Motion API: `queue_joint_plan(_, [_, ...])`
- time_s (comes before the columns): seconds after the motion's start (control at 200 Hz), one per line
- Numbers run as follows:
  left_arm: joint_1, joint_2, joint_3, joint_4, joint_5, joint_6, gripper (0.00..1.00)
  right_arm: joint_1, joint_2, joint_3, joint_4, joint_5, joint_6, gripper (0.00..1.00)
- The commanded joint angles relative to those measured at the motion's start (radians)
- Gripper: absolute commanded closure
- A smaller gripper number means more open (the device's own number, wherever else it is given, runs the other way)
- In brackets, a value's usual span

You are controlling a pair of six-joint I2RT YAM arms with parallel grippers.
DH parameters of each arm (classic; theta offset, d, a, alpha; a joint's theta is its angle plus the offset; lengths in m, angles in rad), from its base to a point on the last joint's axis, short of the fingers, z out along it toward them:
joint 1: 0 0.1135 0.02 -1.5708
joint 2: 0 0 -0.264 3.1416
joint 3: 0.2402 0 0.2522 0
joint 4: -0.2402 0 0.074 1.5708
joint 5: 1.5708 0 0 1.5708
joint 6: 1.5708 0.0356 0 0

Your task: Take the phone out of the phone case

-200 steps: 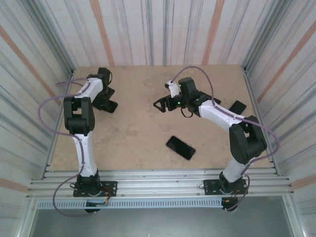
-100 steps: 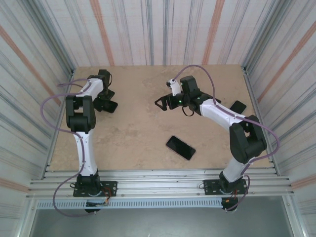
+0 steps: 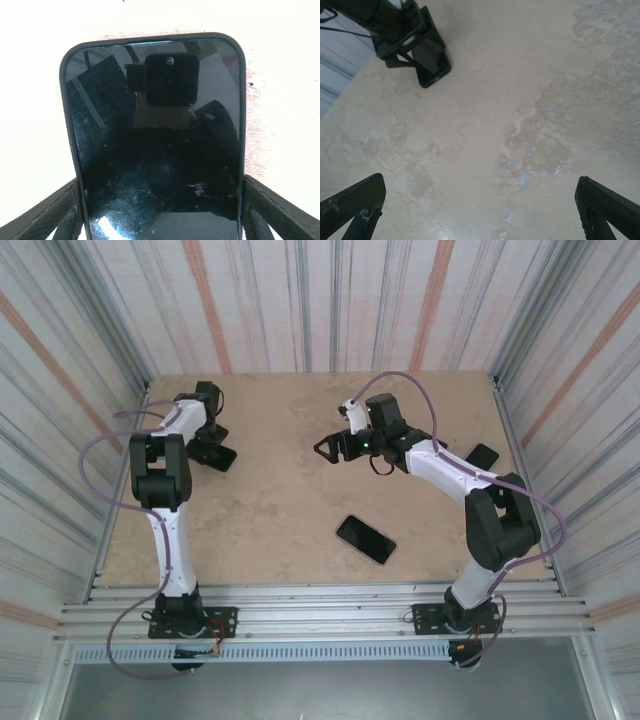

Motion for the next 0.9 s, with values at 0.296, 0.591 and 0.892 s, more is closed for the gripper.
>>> queue_joint_plan(0.296, [-0.020,-0.183,-0.088,0.103,0.075,0.143,0.34,-0.008,0.004,-0.021,0.101,-0.074,0.140,0.01])
queue_joint_plan(0.591, [-0.094,-0.364,-0.192,0.167,0.102,0.233,0.35,0.009,0.022,-0.079,0.255,-0.104,0.261,0.00])
queue_joint_plan(0.892, [-0.238,-0.494,-0.263,0.223,0.127,0.337,0.35,0.070,0.081,-0.068,0.354,-0.053,0.382,0.06])
